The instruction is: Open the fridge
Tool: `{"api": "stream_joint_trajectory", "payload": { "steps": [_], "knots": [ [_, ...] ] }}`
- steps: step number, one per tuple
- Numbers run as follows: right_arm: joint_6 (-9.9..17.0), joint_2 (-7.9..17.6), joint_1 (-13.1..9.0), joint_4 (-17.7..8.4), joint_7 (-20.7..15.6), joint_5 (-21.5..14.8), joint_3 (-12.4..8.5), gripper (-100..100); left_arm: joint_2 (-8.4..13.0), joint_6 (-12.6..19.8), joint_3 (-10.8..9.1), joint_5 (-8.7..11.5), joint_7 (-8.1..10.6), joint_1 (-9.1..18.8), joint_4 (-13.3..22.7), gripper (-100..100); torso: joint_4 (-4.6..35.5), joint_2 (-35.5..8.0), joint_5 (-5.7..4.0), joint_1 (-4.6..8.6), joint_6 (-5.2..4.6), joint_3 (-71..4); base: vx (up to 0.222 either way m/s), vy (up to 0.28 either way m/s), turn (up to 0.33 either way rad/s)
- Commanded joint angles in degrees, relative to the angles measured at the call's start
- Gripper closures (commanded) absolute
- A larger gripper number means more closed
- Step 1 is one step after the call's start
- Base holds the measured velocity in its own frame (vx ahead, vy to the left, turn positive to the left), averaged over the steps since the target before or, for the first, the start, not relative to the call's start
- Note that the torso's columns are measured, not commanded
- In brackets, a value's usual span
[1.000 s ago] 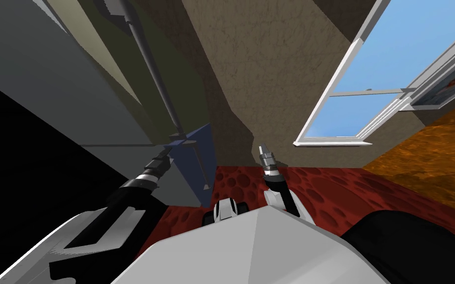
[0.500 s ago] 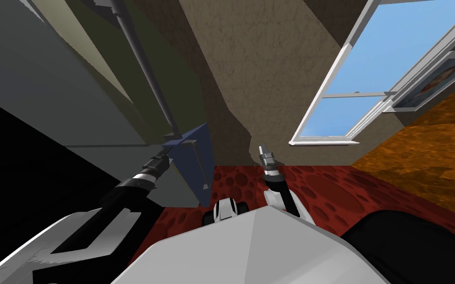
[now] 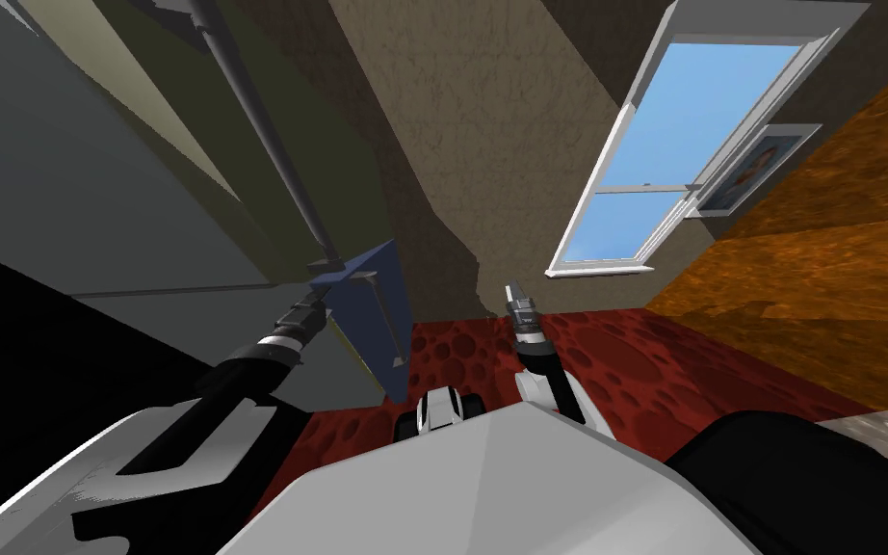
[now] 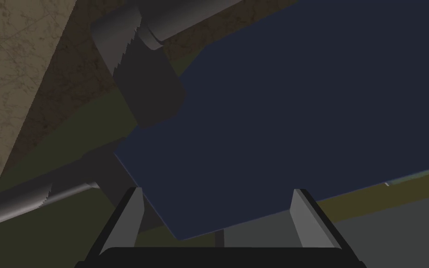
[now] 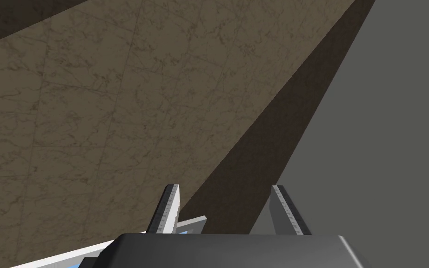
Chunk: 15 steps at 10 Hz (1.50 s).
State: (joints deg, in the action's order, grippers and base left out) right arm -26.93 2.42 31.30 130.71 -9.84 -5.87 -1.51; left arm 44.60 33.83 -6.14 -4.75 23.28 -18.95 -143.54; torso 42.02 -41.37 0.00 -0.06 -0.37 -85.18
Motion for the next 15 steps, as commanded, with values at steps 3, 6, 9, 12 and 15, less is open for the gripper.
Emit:
{"api": "stream_joint_trajectory", "payload": {
  "steps": [3,6,9,12,15],
  "knots": [
    [0.0,0.0,0.0,0.0,0.0,0.0,0.0,0,-0.5,2.6,-2.87,-0.2,-0.04,5.0,6.9,-100,-0.1,0.3,-0.07,0.15,-0.25,-0.2,-0.125,0.008,-0.282],
    [0.0,0.0,0.0,0.0,0.0,0.0,0.0,0,-1.0,4.2,-4.7,-0.5,-0.11,7.9,11.2,-100,0.0,0.3,-0.11,0.07,-0.26,-0.2,-0.123,-0.004,-0.235],
    [0.0,0.0,0.0,0.0,0.0,0.0,0.0,0,-0.7,3.1,-3.48,-0.3,-0.06,6.0,8.3,100,0.0,0.2,-0.07,0.04,0.07,-0.1,0.025,0.004,0.088],
    [0.0,0.0,0.1,0.0,0.0,0.0,0.0,0,-0.2,1.5,-1.66,0.0,0.01,3.1,4.0,100,0.0,0.0,0.02,-0.04,0.04,0.0,0.139,0.005,0.284],
    [0.0,0.0,0.1,0.0,0.0,0.0,0.0,0,0.3,-0.2,0.17,0.2,0.08,0.2,-0.3,100,-0.1,-0.1,0.04,0.04,0.05,0.1,0.121,-0.006,0.269]
  ]
}}
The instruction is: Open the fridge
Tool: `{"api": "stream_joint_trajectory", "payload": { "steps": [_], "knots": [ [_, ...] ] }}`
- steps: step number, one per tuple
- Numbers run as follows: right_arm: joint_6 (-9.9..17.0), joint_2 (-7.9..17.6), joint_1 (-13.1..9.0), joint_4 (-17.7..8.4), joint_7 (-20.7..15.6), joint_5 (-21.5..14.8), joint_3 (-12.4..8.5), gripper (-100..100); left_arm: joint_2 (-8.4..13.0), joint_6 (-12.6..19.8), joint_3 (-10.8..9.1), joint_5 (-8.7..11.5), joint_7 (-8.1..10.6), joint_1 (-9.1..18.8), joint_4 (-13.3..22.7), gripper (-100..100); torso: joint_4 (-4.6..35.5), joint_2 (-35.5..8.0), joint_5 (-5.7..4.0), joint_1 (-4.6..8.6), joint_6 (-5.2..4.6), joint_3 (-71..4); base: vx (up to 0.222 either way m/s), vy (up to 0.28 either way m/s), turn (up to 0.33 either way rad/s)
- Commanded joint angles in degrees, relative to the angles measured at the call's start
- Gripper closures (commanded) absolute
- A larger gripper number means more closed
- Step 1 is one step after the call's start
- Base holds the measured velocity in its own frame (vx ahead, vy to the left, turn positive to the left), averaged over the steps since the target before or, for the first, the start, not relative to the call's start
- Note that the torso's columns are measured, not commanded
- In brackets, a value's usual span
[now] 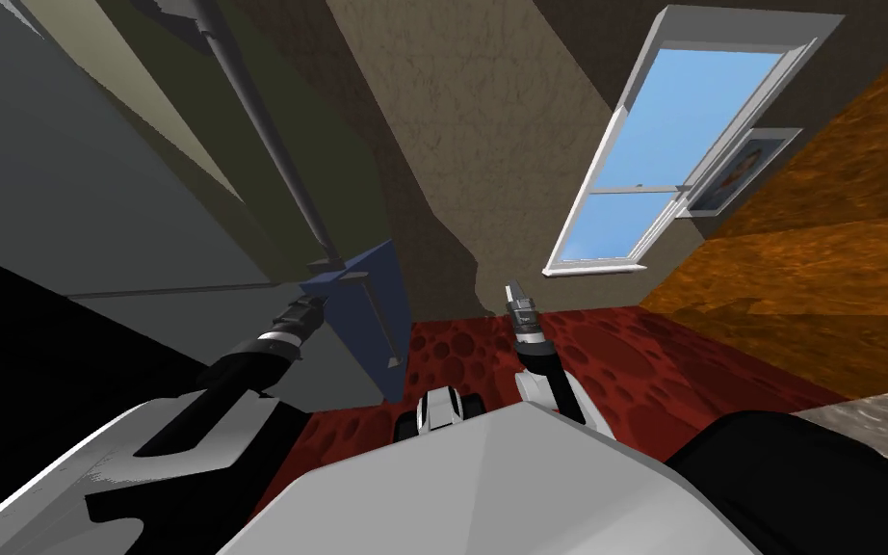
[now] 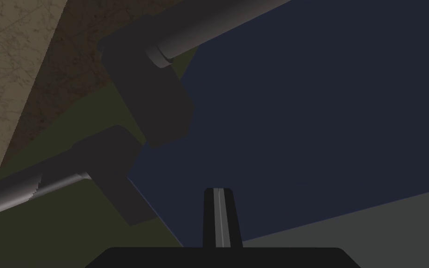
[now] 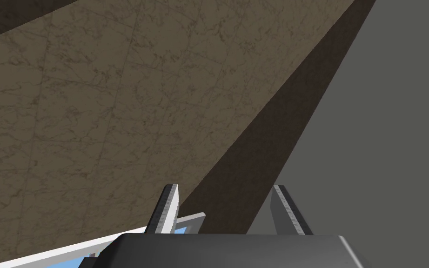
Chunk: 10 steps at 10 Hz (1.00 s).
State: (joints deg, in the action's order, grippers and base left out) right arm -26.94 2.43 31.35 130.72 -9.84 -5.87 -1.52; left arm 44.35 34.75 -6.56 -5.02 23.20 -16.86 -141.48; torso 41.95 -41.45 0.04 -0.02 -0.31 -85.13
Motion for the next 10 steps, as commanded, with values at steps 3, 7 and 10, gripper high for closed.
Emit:
{"api": "stream_joint_trajectory", "payload": {
  "steps": [3,7,10],
  "knots": [
    [0.0,0.0,0.0,0.0,0.0,0.0,0.0,0,0.5,-1.3,2.0,0.3,0.0,-2.5,-4.4,100,0.1,-0.4,0.01,-0.03,0.18,0.3,0.088,-0.009,0.217],
    [0.0,0.0,0.0,0.0,0.0,0.0,0.0,0,1.4,0.4,0.59,0.7,1.52,-1.9,-0.9,-100,0.4,0.0,-0.5,0.73,-0.18,-0.1,0.011,-0.081,0.032],
    [0.0,0.0,0.0,0.0,0.0,0.0,0.0,0,3.9,3.3,-0.79,0.9,3.68,-2.2,-1.1,-100,0.3,0.4,-0.63,0.8,-0.49,-0.4,0.042,-0.158,0.015]
  ]
}}
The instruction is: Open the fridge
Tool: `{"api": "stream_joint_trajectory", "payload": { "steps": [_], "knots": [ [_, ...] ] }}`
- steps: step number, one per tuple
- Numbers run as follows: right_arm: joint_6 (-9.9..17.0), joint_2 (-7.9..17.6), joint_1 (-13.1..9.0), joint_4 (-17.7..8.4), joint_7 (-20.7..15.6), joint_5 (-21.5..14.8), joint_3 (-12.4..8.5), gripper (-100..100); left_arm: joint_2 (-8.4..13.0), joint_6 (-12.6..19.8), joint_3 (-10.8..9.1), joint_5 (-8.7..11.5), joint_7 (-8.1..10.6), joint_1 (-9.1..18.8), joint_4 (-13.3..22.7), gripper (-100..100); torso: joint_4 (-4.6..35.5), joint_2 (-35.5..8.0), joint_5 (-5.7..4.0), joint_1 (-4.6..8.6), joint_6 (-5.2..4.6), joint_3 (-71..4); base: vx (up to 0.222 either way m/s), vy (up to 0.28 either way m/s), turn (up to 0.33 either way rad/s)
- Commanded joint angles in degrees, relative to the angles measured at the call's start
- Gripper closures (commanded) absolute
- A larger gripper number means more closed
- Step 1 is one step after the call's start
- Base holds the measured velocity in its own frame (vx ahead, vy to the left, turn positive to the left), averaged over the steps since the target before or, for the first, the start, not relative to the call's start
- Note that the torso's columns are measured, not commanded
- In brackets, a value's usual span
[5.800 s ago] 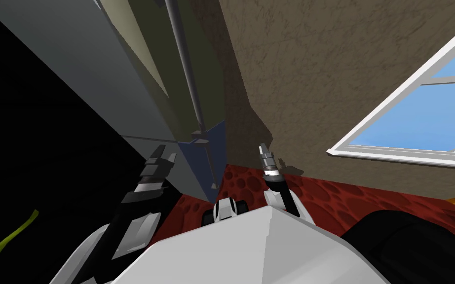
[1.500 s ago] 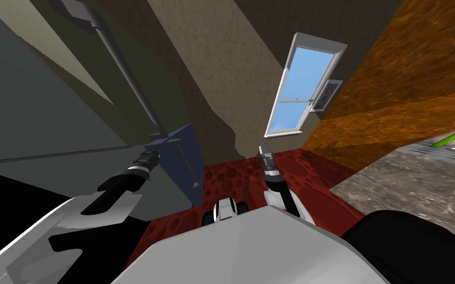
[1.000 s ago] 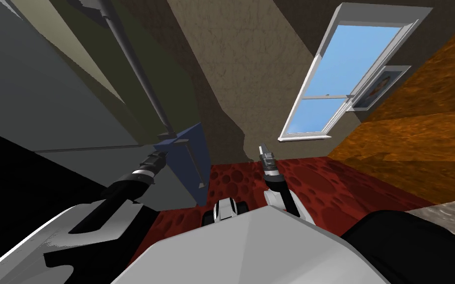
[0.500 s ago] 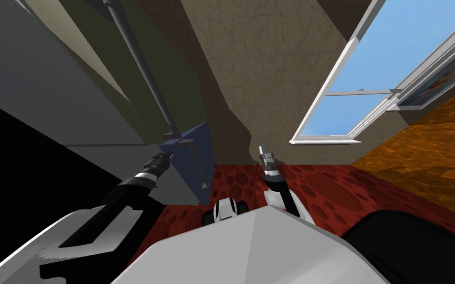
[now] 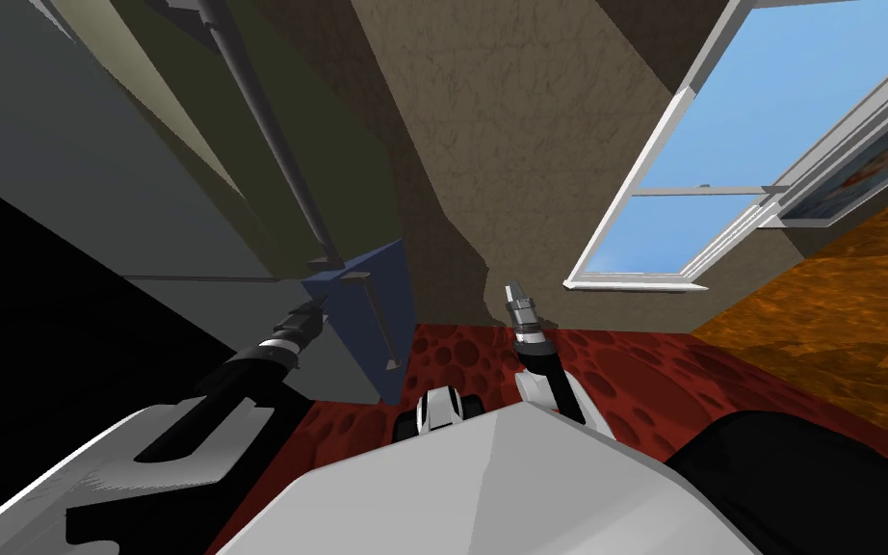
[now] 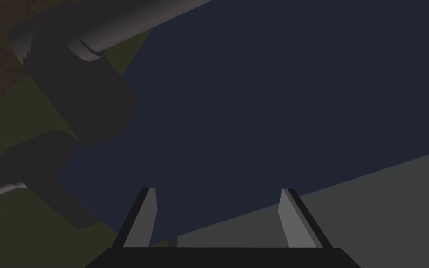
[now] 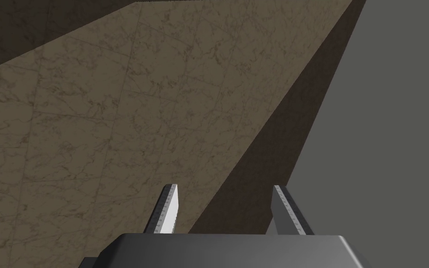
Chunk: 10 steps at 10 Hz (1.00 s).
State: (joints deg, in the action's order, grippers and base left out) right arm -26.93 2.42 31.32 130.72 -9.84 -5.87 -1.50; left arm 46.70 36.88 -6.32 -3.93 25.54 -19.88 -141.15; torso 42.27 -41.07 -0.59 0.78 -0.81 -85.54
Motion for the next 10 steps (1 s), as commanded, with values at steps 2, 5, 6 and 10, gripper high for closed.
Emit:
{"api": "stream_joint_trajectory", "payload": {
  "steps": [2,5,6,10],
  "knots": [
    [0.0,0.0,0.0,0.0,0.0,0.0,0.0,0,2.6,2.1,-1.37,-0.2,2.03,0.6,-4.7,-100,-0.1,0.3,0.11,-0.35,-0.06,-0.2,0.039,-0.083,0.001],
    [0.0,0.0,0.0,0.0,0.0,0.0,0.0,0,3.1,2.6,-1.55,-0.2,2.4,0.5,-8.7,-100,0.0,0.0,0.17,-0.5,0.08,0.0,0.001,-0.013,-0.007],
    [0.0,0.0,0.0,0.0,0.0,0.0,0.0,0,2.8,2.7,-1.04,0.0,2.28,-0.9,-7.4,-100,0.1,-0.1,0.11,-0.37,0.12,0.0,-0.021,0.002,0.036],
    [0.0,0.0,0.0,0.0,0.0,0.0,0.0,0,2.8,2.8,-0.78,0.1,2.27,-1.3,-4.9,-100,-0.3,-0.6,0.67,-0.88,0.63,0.6,-0.02,-0.003,0.024]
  ]
}}
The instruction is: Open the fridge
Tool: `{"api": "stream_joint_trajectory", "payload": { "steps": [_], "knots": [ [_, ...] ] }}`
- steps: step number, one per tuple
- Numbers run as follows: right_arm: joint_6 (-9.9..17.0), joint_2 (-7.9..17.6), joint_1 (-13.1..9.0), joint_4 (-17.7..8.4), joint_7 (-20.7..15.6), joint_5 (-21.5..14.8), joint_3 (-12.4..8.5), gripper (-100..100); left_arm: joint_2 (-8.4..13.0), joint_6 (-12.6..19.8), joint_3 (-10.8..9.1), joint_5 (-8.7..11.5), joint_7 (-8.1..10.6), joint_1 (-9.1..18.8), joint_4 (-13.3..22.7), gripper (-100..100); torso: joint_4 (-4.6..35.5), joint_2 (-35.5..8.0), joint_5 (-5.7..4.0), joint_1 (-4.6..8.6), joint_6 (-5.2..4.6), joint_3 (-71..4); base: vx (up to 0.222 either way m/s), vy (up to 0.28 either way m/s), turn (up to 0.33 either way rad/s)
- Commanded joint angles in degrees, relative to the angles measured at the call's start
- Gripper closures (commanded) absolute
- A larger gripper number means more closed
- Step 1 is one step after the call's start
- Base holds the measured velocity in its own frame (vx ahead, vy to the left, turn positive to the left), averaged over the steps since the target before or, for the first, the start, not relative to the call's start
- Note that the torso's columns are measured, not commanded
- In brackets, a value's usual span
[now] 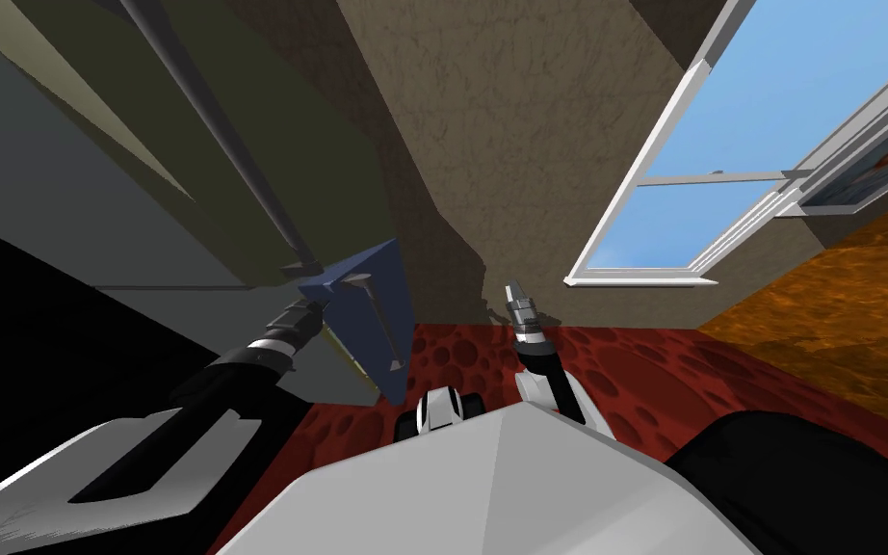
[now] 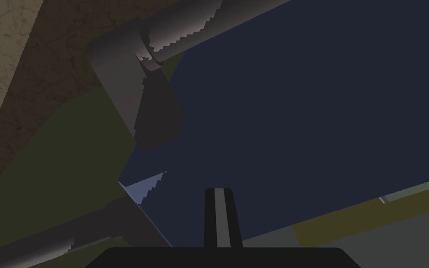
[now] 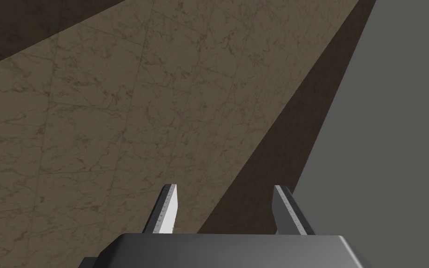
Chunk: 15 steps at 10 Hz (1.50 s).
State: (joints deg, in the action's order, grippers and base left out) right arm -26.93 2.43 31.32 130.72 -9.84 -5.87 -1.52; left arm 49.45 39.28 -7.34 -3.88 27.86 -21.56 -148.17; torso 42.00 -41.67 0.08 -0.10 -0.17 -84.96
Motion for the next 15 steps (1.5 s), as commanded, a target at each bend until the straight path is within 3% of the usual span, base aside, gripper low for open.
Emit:
{"api": "stream_joint_trajectory", "payload": {
  "steps": [1,5,7,9,13,15],
  "knots": [
    [0.0,0.0,0.0,0.0,0.0,0.0,0.0,0,-0.1,0.3,0.23,0.1,-0.07,0.4,3.2,-100,-0.1,0.1,0.09,-0.12,-0.02,-0.1,-0.009,-0.012,0.008],
    [0.0,0.0,0.0,0.0,0.0,0.0,0.0,0,-0.9,-0.2,0.09,-0.1,-0.43,0.9,7.5,-100,0.3,0.3,-0.51,0.62,-0.43,-0.4,-0.004,-0.017,0.017],
    [0.0,0.0,0.0,0.0,0.0,0.0,0.0,0,-2.5,-0.9,-0.45,-0.6,-0.94,1.9,8.7,-100,0.1,0.7,-0.49,0.79,-0.59,-0.6,0.058,-0.125,0.037],
    [0.0,0.0,0.0,0.0,0.0,0.0,0.0,0,-0.6,1.2,-1.41,-1.3,0.49,1.4,6.5,-100,0.0,1.1,-0.65,1.03,-0.89,-0.9,0.052,-0.205,0.042],
    [0.0,0.0,0.0,0.0,0.0,0.0,0.0,0,-0.1,1.7,-1.66,-1.5,0.84,1.3,2.9,-100,0.0,1.1,-0.36,0.03,-0.71,-0.9,0.017,-0.055,-0.01],
    [0.0,0.0,0.0,0.0,0.0,0.0,0.0,0,-0.1,1.8,-1.69,-1.5,0.88,1.3,1.6,-100,0.1,1.0,-0.51,0.39,-0.77,-0.9,-0.007,0.004,-0.01]
  ]
}}
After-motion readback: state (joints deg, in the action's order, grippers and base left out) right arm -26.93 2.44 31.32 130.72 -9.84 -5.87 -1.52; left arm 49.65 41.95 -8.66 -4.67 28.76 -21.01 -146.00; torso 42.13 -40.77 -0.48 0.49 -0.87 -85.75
